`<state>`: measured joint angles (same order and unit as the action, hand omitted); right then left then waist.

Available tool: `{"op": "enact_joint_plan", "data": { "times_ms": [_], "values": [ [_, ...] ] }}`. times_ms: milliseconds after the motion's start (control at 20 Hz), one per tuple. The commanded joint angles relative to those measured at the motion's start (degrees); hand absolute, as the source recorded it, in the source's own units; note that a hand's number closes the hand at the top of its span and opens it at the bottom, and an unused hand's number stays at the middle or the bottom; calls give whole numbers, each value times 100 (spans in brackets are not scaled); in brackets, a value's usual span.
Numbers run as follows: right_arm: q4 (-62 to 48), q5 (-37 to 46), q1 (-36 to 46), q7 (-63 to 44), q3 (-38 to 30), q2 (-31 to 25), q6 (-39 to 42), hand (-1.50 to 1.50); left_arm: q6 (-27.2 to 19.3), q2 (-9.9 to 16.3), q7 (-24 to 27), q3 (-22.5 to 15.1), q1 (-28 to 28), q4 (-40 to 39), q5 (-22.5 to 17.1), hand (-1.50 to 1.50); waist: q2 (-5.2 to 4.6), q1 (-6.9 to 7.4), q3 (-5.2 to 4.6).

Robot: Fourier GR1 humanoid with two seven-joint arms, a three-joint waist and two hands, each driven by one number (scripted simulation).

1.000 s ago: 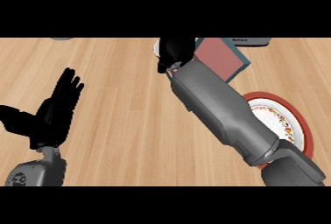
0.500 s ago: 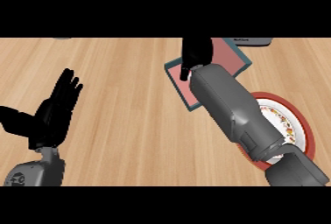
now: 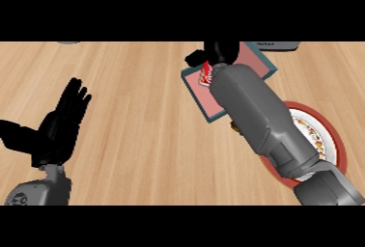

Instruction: Pick the can from the plate and place it in the cardboard box

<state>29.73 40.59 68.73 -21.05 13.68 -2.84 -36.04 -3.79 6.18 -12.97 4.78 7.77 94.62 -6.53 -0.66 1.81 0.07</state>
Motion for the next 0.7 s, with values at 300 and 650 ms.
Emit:
{"op": "enact_joint_plan", "data": {
  "times_ms": [300,650],
  "values": [
    [1470,-2091,-687,1383,-1634,53,-105,-150,-33,47,-64,87,-55,78,-15,0,51,-152,3],
    [2185,-2631,-1509,2086,-2017,-196,147,-150,-113,-58,141,71,-67,-209,101,0,66,-186,-7]
  ]
}}
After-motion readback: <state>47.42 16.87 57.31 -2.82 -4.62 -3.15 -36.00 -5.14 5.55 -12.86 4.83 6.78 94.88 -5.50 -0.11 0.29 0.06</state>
